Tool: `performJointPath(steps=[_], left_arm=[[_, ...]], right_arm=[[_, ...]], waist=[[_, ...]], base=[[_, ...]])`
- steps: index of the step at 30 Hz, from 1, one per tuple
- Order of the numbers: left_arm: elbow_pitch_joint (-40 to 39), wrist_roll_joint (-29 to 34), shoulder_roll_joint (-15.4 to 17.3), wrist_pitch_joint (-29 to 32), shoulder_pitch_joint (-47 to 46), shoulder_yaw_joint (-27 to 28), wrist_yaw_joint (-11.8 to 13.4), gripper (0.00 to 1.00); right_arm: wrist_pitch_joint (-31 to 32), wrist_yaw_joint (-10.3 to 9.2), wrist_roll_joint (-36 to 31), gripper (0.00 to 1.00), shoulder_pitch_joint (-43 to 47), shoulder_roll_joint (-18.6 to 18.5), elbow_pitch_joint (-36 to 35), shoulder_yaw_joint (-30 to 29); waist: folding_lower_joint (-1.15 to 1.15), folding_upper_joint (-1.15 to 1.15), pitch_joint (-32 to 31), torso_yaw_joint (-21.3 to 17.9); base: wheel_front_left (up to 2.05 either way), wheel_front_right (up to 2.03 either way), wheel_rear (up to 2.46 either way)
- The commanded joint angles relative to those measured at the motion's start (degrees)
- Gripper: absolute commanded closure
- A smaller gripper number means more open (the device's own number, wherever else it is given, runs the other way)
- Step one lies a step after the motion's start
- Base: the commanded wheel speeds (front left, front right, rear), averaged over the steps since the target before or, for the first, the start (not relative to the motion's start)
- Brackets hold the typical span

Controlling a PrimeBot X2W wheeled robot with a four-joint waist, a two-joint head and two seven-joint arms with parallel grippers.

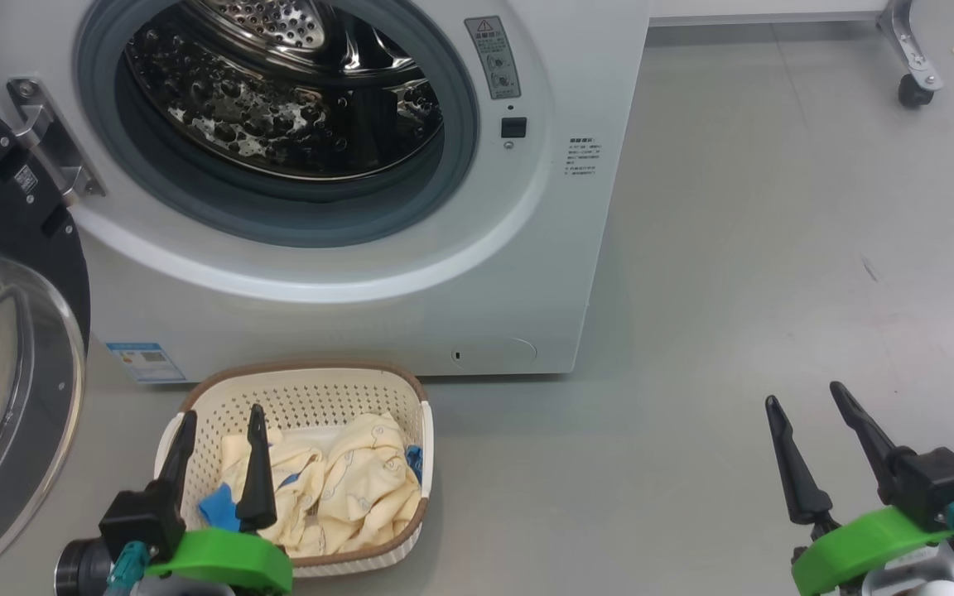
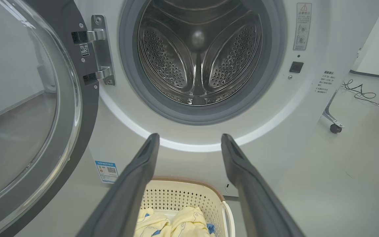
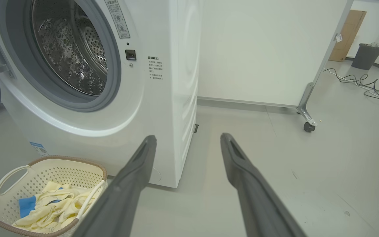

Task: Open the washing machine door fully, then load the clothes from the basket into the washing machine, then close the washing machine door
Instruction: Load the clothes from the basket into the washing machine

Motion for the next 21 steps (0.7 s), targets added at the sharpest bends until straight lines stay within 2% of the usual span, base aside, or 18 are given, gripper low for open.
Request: performJointPath(steps=[1,6,21], left_arm=[[-2.1,1.0,0.4,-0.4,-2.7,2.2,0.1,0.00],[-2.1,1.3,0.3,-0.4,-2.8,2.5,-0.1,0.00],[-1.2,1.9,0.1,-0.4,-2.2,2.3,-0.1,0.00]], right_arm=[[0.1,0.59,0.3,0.00,-2.0,-0.8,-2.0,1.2],[0.1,0.59,0.3,0.00,-2.3,-0.8,-1.9,1.2],[0.1,0.59,0.3,0.00,-2.1,-0.8,-1.4,1.2]], waist=[[0.00,0.00,0.2,0.1],[0.00,0.00,0.4,0.3],[0.00,0.00,-0.3,0.7]], base=[[0.88,-0.88,0.00],[0.47,-0.47,0.00],[0.00,0.00,0.00]])
